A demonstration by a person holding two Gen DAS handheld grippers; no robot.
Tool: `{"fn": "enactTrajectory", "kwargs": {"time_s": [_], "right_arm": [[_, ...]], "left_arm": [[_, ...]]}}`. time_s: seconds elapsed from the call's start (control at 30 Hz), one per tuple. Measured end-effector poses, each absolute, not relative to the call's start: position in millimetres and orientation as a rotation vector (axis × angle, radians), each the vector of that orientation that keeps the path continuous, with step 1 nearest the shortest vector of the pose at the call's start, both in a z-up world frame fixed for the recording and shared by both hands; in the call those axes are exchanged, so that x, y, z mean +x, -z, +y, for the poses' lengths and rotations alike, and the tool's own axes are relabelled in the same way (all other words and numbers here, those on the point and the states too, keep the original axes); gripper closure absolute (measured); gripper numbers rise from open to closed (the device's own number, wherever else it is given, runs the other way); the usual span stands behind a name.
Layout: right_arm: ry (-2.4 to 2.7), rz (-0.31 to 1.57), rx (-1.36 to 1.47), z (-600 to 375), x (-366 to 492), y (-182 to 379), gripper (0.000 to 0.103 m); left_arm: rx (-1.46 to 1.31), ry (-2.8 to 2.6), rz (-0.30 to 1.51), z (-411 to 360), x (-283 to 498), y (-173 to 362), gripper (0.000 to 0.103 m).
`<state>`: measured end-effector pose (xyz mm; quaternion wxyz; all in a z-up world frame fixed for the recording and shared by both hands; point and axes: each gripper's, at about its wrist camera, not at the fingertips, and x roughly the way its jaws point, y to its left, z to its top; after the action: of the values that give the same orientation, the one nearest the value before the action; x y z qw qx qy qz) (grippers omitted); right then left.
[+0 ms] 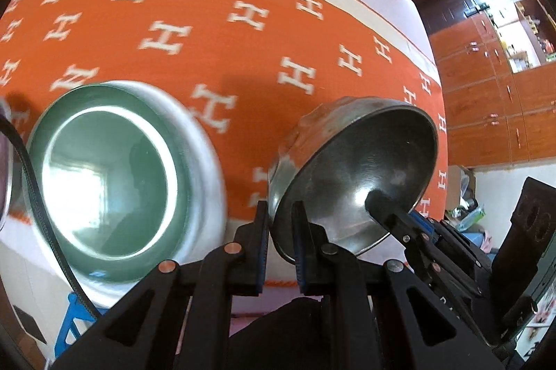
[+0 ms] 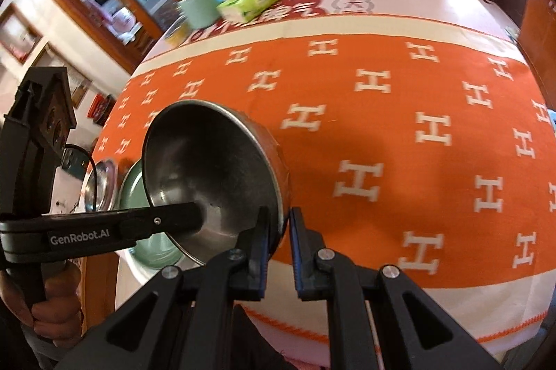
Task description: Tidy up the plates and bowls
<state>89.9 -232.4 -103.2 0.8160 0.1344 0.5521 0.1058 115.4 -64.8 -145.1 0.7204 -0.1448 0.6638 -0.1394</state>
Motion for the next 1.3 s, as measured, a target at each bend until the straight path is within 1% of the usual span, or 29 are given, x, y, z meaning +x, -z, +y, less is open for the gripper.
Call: {"fn": "enactTrajectory", "kwargs": {"time_s": [0.3, 0.57, 0.93, 1.3], "right_arm": [[-0.315, 1.179, 0.286, -163, 88, 101, 0.092], [-0.369, 1.182, 0.309, -103, 89, 101, 0.092], [-0.392, 1.169, 0.362, -25, 87, 104, 0.092], [-0.383, 1.173, 0.424, 54, 88, 118, 0.088]], "left_arm": [[-0.354, 0.238, 1.437, 13, 89, 133, 0.092], [-0.358, 0.197, 1.429, 80, 80, 123, 0.093], [-0.289, 0.202, 1.391, 165, 78, 108, 0.093], [-0.234, 0.221, 1.409, 247, 90, 117, 0.093]]}}
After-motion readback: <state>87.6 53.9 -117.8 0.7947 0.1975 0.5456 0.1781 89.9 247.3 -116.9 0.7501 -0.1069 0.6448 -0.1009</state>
